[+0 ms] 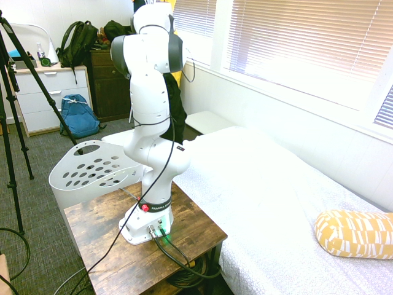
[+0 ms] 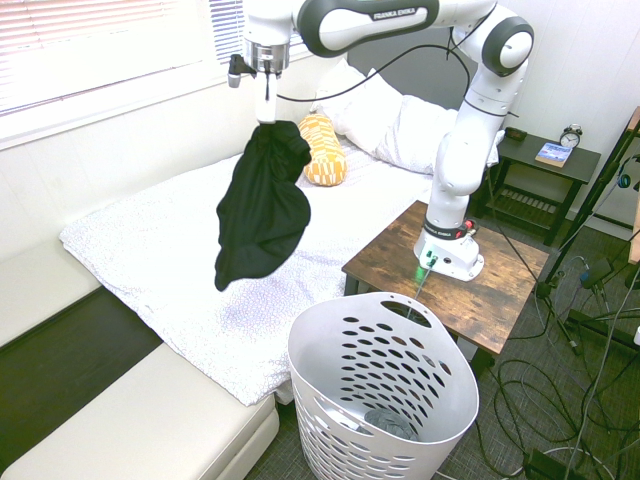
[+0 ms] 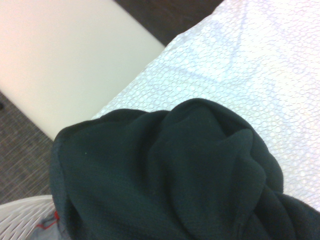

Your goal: Put my clothes in the laundry bag

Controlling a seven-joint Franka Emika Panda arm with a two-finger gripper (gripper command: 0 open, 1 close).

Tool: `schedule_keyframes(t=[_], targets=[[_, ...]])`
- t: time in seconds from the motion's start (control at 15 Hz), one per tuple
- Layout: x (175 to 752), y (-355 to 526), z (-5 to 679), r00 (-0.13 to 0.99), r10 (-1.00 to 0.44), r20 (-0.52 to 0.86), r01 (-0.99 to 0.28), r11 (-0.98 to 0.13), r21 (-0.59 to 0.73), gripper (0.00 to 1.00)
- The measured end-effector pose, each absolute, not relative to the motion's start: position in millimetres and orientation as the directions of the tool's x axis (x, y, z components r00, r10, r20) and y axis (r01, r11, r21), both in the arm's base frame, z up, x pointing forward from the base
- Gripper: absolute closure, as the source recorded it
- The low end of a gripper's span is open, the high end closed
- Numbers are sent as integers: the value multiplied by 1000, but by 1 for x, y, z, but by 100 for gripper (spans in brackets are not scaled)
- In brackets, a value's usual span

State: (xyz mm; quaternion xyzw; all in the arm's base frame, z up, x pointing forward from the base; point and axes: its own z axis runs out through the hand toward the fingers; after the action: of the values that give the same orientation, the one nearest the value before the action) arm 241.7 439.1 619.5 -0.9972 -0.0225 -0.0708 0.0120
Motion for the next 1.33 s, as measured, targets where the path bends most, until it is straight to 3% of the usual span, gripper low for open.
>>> schedule_keyframes(t=[0.6, 1.2, 1.27, 1.33], targets=[[37, 470, 586, 960, 279, -12, 279, -960, -22, 100], [41, 458, 471, 957, 278, -88, 283, -958, 46, 100], [35, 459, 469, 953, 289, -85, 294, -954, 50, 0], [32, 459, 468, 951, 299, -85, 304, -951, 53, 0]])
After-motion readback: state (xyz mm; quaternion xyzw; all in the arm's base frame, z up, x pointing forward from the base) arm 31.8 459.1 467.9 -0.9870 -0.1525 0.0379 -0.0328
